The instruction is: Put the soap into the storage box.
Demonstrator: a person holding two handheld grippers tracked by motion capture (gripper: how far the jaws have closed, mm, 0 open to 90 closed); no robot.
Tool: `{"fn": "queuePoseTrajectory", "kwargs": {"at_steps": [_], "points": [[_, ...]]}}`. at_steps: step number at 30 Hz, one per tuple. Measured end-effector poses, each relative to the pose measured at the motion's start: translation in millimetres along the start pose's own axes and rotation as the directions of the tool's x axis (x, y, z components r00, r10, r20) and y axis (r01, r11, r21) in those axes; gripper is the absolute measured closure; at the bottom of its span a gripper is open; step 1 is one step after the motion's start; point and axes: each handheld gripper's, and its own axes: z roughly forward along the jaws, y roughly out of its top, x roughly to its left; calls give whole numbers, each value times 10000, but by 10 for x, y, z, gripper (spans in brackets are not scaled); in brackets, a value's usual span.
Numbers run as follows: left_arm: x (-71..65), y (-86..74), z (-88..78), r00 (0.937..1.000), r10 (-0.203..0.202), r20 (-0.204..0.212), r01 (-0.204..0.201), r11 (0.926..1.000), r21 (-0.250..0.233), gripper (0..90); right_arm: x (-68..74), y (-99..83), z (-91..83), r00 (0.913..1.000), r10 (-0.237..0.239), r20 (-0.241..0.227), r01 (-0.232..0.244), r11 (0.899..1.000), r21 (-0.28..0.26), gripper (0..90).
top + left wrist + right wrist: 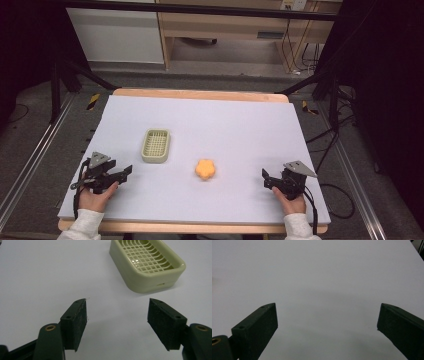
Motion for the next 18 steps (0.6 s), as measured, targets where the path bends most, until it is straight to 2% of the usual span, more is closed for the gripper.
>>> {"fn": "queuePoseTrajectory", "kwargs": {"at_steps": [8,12,16,18], "points": [[-79,-5,-1,9993,346,145,-346,9994,-6,306,4,-7,-15,9999,18,118,-16,9998,-192,49],[-113,-2,15,9988,340,354,-338,9994,-49,301,-6,-7,-16,9999,84,119,-82,9998,-182,50],[-162,2,27,9968,653,450,-653,9979,-17,294,-14,-7,-19,9999,161,11,-160,9997,-201,50],[-191,6,26,9965,673,497,-669,9977,-108,290,-13,-7,-20,9999,171,-14,-172,9997,-192,50]]}}
